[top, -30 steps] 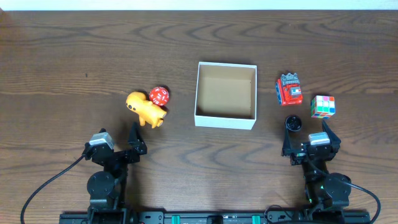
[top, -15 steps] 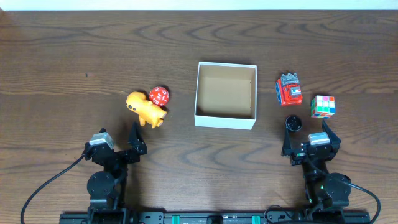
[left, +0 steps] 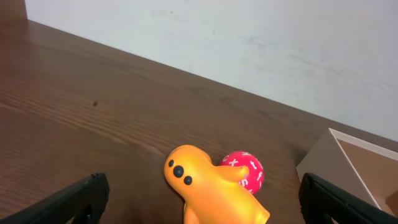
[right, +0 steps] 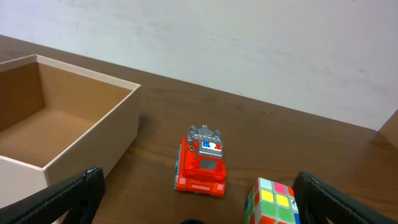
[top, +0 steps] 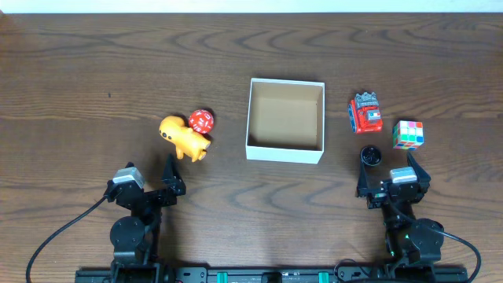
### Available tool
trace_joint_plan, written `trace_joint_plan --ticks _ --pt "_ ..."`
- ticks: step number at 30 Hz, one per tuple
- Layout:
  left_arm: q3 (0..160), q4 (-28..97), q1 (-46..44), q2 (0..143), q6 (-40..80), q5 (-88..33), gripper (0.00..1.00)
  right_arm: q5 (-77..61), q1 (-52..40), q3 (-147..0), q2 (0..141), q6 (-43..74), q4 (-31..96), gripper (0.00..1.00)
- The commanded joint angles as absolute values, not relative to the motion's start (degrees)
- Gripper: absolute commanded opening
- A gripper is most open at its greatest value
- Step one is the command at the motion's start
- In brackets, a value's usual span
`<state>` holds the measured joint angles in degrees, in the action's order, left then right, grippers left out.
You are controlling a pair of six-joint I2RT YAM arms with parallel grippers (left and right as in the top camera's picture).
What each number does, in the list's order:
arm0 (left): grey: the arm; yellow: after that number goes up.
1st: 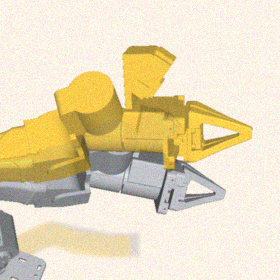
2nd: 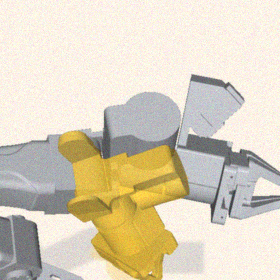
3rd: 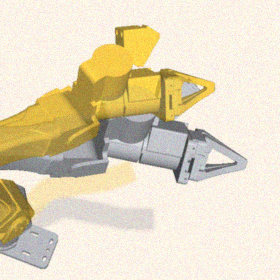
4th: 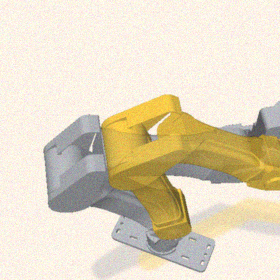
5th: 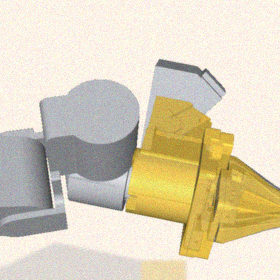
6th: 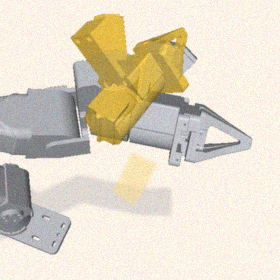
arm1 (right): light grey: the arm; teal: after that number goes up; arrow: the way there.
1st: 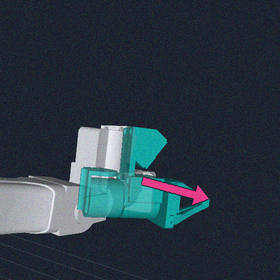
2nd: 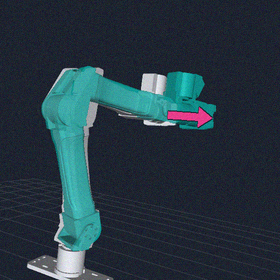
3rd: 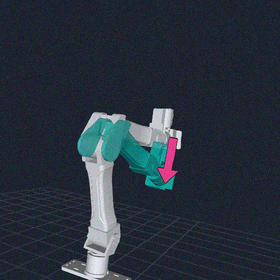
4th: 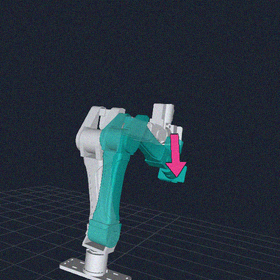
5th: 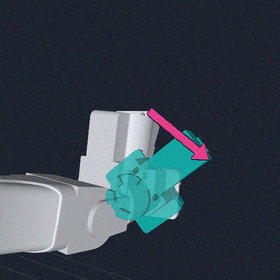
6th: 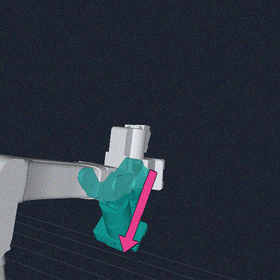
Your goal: Pack container
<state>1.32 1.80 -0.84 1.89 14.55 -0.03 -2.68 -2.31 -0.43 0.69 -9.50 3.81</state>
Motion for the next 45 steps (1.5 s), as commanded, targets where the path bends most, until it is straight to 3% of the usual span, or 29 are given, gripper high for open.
trace_joint_plan --ticks 1,39,45 --pt "0.2 4.1 -0.6 2.1 13.6 0.4 0.98 -2.4 -2.9 -0.3 0.3 -10.0 4.1 0.99" --pt "0.2 4.1 -0.6 2.1 13.6 0.4 0.98 -2.8 -2.8 -0.3 0.3 -10.8 3.4 0.99" --pt "0.2 4.1 -0.6 2.1 13.6 0.4 0.98 -3.0 -2.4 -0.5 0.3 0.1 -1.3 0.99"
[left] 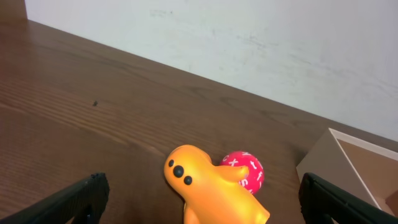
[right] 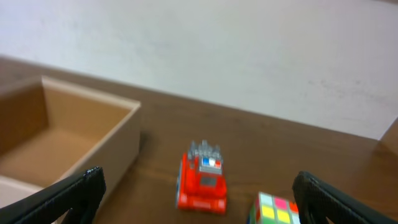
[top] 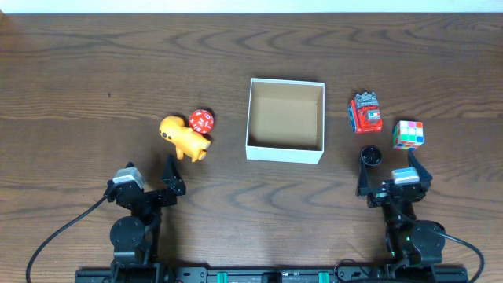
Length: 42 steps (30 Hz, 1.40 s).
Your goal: Pack container
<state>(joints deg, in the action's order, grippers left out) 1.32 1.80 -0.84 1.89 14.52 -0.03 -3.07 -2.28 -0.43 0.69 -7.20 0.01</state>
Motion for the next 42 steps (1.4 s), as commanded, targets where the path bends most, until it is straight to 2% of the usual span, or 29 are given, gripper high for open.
trace_joint_plan --ticks 1,7,14,21,28,33,42 --pt "0.2 4.1 -0.6 2.1 13.6 0.4 0.98 -3.0 -2.2 -0.9 0.4 1.7 -1.7 0.99" --pt "0.2 4.1 -0.6 2.1 13.6 0.4 0.98 -1.3 -0.7 -8.4 6.6 3.4 0.1 0.99" --pt "0.2 4.1 -0.6 2.1 13.6 0.4 0.98 -0.6 1.1 -27.0 30.5 3.4 2.1 0.99" --pt "0.2 4.1 -0.6 2.1 13.6 0.4 0.98 -1.5 1.6 -55.3 60.3 3.3 19.4 0.99" --pt "0.2 4.1 -0.6 2.1 13.6 0.4 0.98 -4.2 1.5 -79.5 83.3 1.4 38.7 0.99" --pt "0.2 4.1 -0.6 2.1 13.6 0.4 0.98 -7.9 1.0 -86.1 92.0 -6.1 43.0 0.99" --pt "0.2 4.1 -0.6 2.1 13.6 0.4 0.98 -11.2 0.8 -86.1 94.2 -5.6 41.1 0.99"
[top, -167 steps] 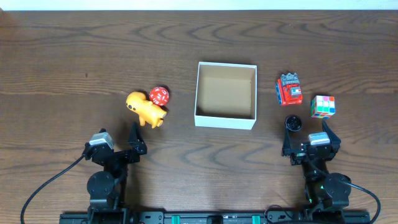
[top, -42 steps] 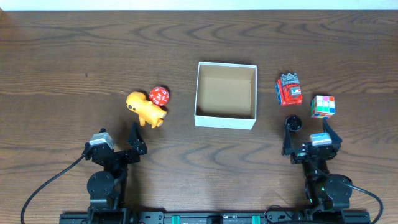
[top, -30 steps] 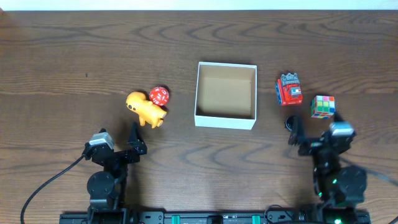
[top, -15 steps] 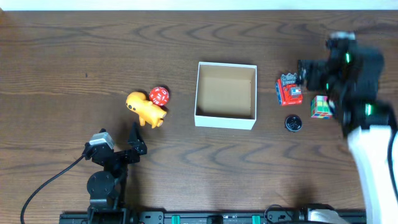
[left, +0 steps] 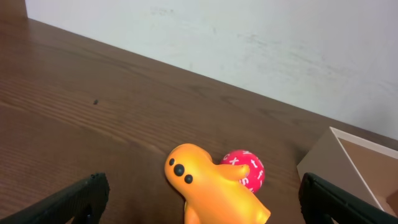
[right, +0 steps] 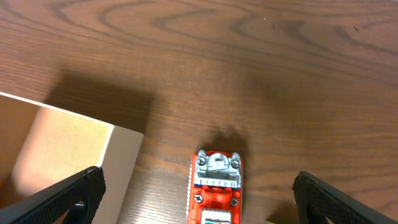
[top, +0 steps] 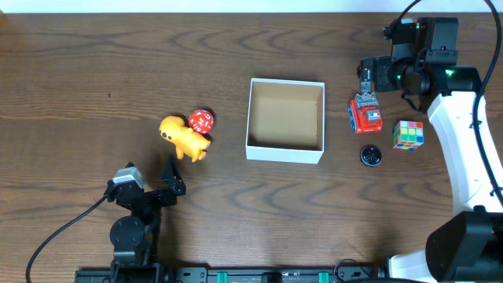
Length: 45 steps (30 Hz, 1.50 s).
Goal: Pack container
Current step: 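Move the right gripper over the red-grey toy vehicle, then lower the right gripper and grasp the red-grey toy vehicle, lift it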
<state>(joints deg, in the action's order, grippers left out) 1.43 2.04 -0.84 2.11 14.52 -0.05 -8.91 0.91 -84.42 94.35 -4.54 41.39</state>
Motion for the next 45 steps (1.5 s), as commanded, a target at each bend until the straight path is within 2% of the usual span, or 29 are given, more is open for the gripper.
trace_joint_plan --ticks 1,8,17,28,34,45 --pt "0.2 4.1 -0.6 2.1 13.6 0.4 0.98 -11.2 0.8 -86.1 94.3 -5.0 41.4 0.99" --pt "0.2 4.1 -0.6 2.1 13.6 0.4 0.98 -10.7 0.6 -86.1 97.3 -4.8 46.5 0.99" --pt "0.2 4.1 -0.6 2.1 13.6 0.4 0.98 -11.0 0.8 -86.1 100.8 -4.8 47.3 0.99" --pt "0.2 4.1 -0.6 2.1 13.6 0.4 0.98 -11.0 4.0 -86.0 103.8 -2.9 52.2 0.99" --pt "0.2 4.1 -0.6 2.1 13.6 0.4 0.98 -11.2 3.0 -86.0 107.1 -3.4 50.4 0.99" --pt "0.2 4.1 -0.6 2.1 13.6 0.4 0.98 -0.6 0.2 -86.0 111.3 -9.6 50.6 0.99"
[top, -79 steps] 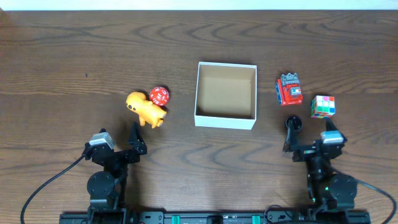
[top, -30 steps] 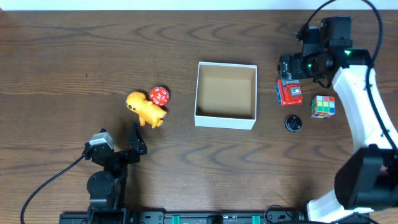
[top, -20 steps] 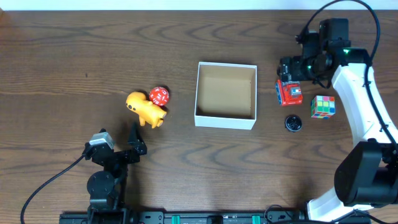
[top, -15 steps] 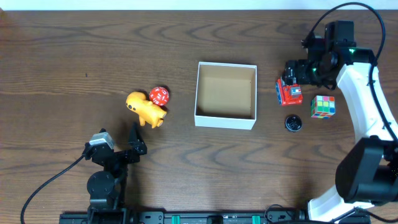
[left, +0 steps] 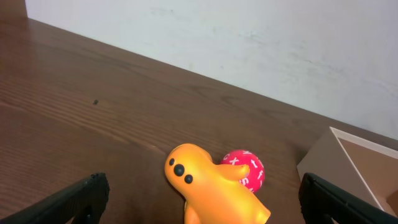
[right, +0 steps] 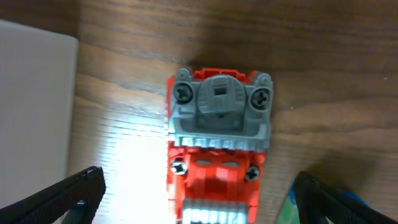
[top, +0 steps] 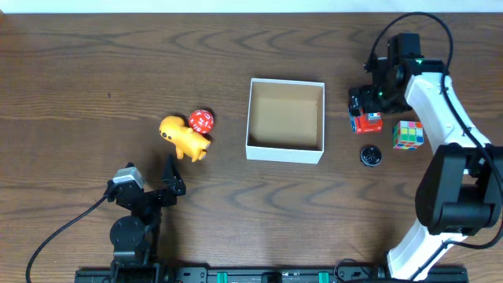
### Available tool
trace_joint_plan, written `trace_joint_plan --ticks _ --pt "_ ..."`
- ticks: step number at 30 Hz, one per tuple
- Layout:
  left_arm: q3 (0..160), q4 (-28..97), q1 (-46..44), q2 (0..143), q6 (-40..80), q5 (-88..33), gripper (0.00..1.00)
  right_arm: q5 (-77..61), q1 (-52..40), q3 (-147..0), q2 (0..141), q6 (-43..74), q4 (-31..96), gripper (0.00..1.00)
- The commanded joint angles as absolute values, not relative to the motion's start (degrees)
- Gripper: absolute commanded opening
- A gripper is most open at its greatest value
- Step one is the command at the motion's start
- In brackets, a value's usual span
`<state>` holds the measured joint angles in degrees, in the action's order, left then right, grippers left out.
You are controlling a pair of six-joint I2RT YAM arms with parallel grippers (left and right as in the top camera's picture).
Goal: Pack container
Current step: 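Lower the right gripper and grasp the red-grey toy vehicle, lift it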
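The open white cardboard box [top: 285, 149] stands mid-table with nothing in it. Just right of it is a red toy truck [right: 217, 155] with a grey top [top: 367, 120]. My right gripper [right: 198, 194] is open and low over the truck, a finger on each side of it [top: 368, 104]. A yellow toy figure [top: 182, 137] and a red ball with white marks [top: 201, 120] lie left of the box. My left gripper [left: 202, 200] is open near the front edge, pointed at the yellow figure [left: 211, 193] from some way off.
A coloured puzzle cube [top: 408, 134] lies right of the truck. A small black round thing [top: 370, 156] sits in front of the truck. The box wall [right: 34, 106] is close on the truck's left. The left arm's base [top: 134, 228] and cable occupy the front left.
My right gripper has come down from high behind the truck to just above it, fingers open on either side. Left arm and all objects have stayed put.
Both arms were parked at the front edge with grippers open, and stood the same at the second moment. Then the right arm was stretched out high beyond the truck, looking down. Now it is low over the truck. The left arm has not moved.
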<state>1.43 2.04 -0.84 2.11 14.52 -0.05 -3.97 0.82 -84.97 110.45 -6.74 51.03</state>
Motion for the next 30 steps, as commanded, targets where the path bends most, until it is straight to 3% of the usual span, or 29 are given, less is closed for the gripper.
trace_joint_plan --ticks 1,20,30 --pt "0.2 4.1 -0.6 2.1 13.6 0.4 0.98 -0.5 0.2 -86.0 111.5 -9.8 50.5 0.99" --pt "0.2 4.1 -0.6 2.1 13.6 0.4 0.98 -2.0 -0.1 -85.7 118.7 -5.8 46.9 0.99" --pt "0.2 4.1 -0.6 2.1 13.6 0.4 0.98 -2.0 -0.1 -85.7 119.3 -4.7 47.4 0.76"
